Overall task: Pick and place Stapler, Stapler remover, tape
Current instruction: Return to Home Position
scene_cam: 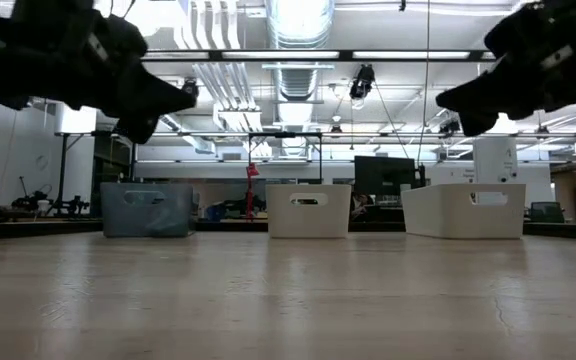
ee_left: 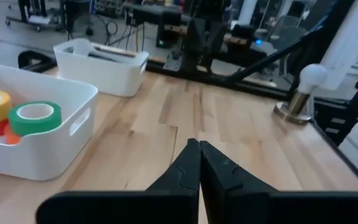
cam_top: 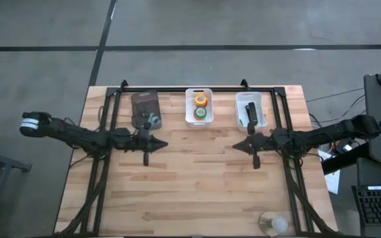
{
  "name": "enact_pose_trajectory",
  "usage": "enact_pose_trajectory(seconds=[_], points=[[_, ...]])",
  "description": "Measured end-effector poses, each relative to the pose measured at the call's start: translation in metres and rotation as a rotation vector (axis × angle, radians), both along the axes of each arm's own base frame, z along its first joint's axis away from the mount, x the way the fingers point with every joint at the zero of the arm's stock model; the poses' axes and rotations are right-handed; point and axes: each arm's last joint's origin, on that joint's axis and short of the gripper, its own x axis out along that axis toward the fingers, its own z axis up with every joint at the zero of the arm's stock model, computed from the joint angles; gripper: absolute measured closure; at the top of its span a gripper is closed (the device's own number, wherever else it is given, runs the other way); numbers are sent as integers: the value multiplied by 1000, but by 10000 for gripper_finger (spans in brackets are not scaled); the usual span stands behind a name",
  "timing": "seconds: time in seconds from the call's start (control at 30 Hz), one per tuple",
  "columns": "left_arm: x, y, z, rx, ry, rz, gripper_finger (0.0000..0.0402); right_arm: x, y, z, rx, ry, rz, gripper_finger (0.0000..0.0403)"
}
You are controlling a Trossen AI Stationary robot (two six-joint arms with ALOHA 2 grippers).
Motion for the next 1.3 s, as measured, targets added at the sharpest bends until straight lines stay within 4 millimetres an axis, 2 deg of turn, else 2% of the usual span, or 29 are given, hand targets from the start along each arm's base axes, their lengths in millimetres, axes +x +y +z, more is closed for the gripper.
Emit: enact_pose_trajectory(seconds=[0.37,0.7,0.97,1.3], points=[[-47,3,-20,-54,-96,-7,398,-20,-3,-4,-5,21,-13,394],[-66,2,-12,-4,-126,-63,395,-40,-5,0,-53,-41,-46,394],[-78,1,-9,-16,-177,-108,394,-55,-5,-8,-76,7,-3,394],[-81,2,-14,3,-142,-104,394,-59,-6,-3,-184,-55,3,394]])
